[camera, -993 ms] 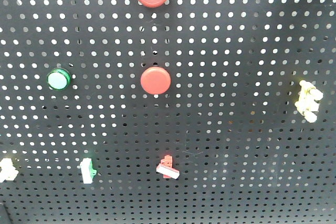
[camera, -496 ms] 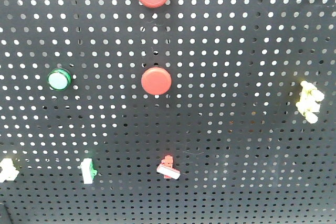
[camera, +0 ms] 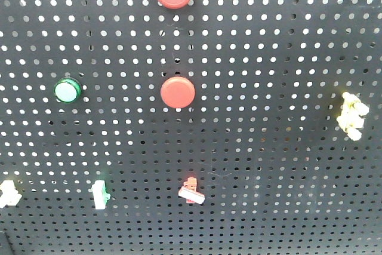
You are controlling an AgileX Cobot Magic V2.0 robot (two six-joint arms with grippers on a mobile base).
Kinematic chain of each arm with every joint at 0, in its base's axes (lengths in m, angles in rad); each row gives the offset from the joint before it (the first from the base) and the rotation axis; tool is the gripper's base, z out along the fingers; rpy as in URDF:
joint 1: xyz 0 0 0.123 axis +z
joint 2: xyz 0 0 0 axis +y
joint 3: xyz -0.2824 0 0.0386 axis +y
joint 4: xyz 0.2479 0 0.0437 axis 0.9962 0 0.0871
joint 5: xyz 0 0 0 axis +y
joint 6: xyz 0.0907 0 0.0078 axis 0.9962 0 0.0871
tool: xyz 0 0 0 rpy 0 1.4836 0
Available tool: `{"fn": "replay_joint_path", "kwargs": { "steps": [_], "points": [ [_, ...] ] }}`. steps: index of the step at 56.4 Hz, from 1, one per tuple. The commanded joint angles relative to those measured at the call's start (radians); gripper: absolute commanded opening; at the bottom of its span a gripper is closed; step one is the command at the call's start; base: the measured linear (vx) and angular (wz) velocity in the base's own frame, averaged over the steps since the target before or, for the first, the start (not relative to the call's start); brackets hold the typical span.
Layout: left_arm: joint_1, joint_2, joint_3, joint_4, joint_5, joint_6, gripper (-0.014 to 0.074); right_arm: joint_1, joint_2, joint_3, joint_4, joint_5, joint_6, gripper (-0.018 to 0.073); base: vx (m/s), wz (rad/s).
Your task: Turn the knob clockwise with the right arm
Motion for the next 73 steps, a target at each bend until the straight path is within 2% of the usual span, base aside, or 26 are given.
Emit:
{"fn": "replay_joint_path", "kwargs": {
  "steps": [1, 6, 12, 38, 43, 48, 51, 56, 64, 69, 73],
  "points": [
    [0.003, 0.003, 0.013, -0.008, -0.082, -0.01, -0.0006, 0.0, -0.046, 0.107, -0.012, -0.289, -0.011, -0.0014, 0.0, 0.0],
    [0.003, 0.003, 0.013, -0.008, -0.082, -0.01, -0.0006, 0.0, -0.072, 0.214, -0.017, -0.45, -0.011, -0.0013, 0.0, 0.0],
    [0.003, 0.003, 0.013, -0.008, -0.082, -0.01, -0.0006, 0.0, -0.077, 0.298, -0.017, -0.539, -0.011, -0.0012, 0.0, 0.0],
    [0.003, 0.003, 0.013, -0.008, -0.082, -0.01, -0.0006, 0.0, -0.078, 0.486, -0.047, -0.526, -0.01, -0.0012, 0.0, 0.0],
    [0.003, 0.003, 0.013, -0.008, -0.082, -0.01, -0.0006, -0.005, -0.098, 0.566, -0.039, -0.558, -0.005, -0.0012, 0.0, 0.0],
    [0.003, 0.003, 0.013, -0.008, -0.082, -0.01, -0.0006, -0.055, -0.162, 0.709, 0.023, -0.66, 0.024, -0.0012, 0.0, 0.0],
    [0.003, 0.003, 0.013, -0.008, -0.082, -0.01, -0.0006, -0.11, -0.219, 0.818, 0.075, -0.738, 0.024, -0.0012, 0.0, 0.0],
    [0.003, 0.003, 0.013, -0.008, -0.082, -0.01, -0.0006, -0.217, -0.342, 0.99, 0.085, -0.818, 0.024, -0.0012, 0.0, 0.0],
    [0.003, 0.003, 0.013, -0.008, -0.082, -0.01, -0.0006, -0.344, -0.551, 1.132, 0.069, -0.787, 0.024, -0.0012, 0.0, 0.0],
    [0.003, 0.003, 0.013, -0.008, -0.082, -0.01, -0.0006, -0.388, -0.667, 1.133, 0.062, -0.676, 0.017, -0.0012, 0.0, 0.0],
    [0.003, 0.001, 0.013, -0.008, -0.081, -0.01, -0.0006, -0.395, -0.65, 1.135, 0.063, -0.667, 0.016, -0.0012, 0.0, 0.0]
  ]
}}
